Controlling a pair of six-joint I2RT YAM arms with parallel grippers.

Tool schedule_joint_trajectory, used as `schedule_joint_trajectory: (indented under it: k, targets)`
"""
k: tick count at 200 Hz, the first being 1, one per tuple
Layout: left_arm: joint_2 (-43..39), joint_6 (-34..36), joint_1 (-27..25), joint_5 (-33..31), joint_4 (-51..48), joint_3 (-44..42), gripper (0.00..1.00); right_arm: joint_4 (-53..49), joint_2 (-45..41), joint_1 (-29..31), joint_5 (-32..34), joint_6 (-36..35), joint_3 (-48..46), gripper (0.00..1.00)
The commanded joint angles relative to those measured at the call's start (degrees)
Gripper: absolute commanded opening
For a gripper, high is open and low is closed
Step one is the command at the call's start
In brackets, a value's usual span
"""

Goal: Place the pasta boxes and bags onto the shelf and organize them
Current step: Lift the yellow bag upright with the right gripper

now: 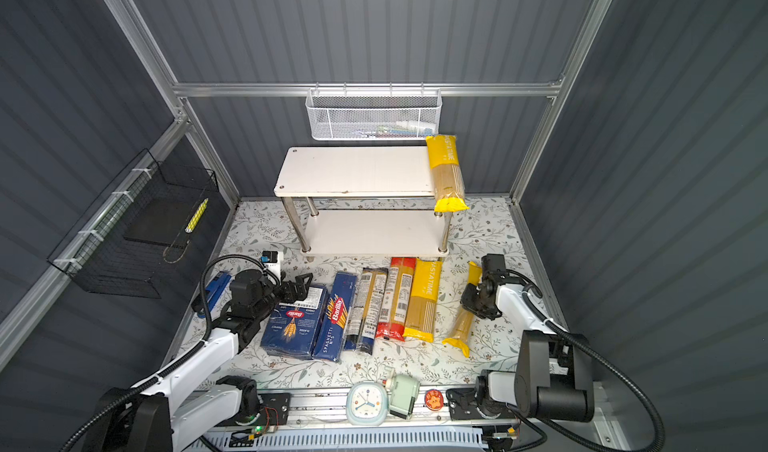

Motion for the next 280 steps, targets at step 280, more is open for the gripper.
schedule_joint_trajectory:
  k: [280]
  targets:
    - [0.31, -0.49, -0.21, 0.06, -0.17, 1.14, 0.99, -7.13, -17.86, 38.38, -1.03, 10.25, 22.35, 0.14]
